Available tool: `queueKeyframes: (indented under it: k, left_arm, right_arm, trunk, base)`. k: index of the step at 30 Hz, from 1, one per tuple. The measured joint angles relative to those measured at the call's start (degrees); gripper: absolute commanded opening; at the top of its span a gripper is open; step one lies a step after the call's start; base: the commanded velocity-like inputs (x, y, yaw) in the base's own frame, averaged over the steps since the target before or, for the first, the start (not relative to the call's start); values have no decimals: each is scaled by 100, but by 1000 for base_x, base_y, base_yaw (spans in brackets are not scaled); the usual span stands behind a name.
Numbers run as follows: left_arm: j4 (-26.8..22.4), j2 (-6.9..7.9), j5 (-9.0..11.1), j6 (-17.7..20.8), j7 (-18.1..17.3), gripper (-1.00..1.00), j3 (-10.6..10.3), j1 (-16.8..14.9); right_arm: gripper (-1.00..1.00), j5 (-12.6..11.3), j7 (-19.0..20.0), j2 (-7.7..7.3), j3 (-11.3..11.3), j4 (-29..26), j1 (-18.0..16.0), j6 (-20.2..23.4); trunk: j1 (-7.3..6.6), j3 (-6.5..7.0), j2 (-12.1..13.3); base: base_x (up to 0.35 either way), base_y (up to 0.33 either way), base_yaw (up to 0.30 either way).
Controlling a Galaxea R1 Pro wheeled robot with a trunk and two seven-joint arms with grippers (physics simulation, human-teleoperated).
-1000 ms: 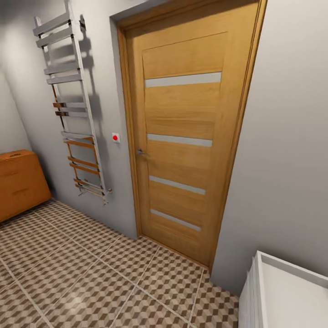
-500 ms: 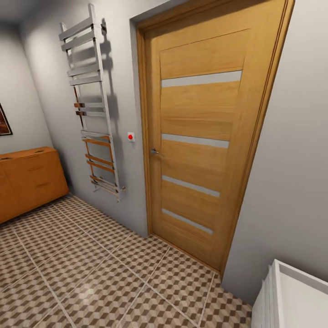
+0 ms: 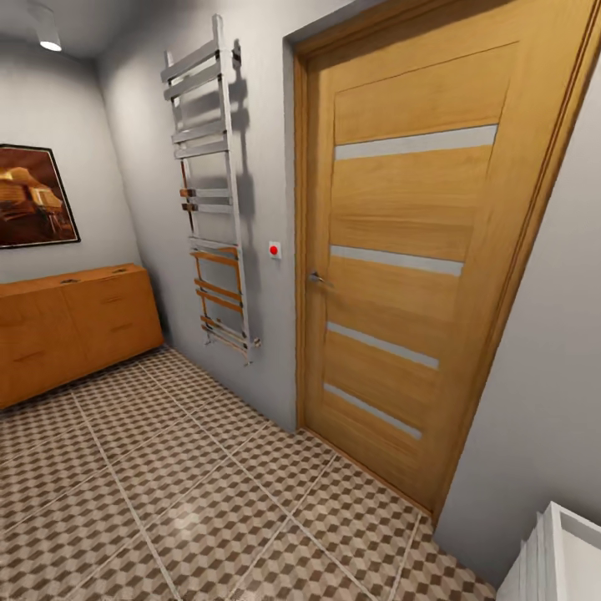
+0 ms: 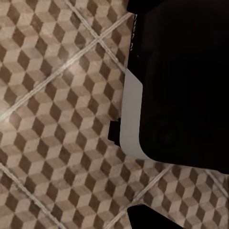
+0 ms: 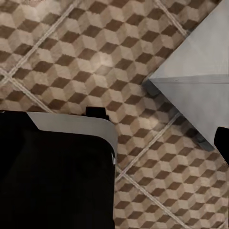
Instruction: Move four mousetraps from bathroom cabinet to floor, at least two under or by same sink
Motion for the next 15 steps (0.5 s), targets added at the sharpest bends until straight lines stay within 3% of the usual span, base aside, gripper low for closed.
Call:
queueKeyframes:
  k: [15]
  left_arm:
    - [0, -12, -3, -14, 1, 100, 0, 0]
  right_arm:
    - [100, 9, 2, 2, 1, 1, 0, -9]
  trunk:
    - [0, 0, -1]
  base:
    - [0, 0, 300]
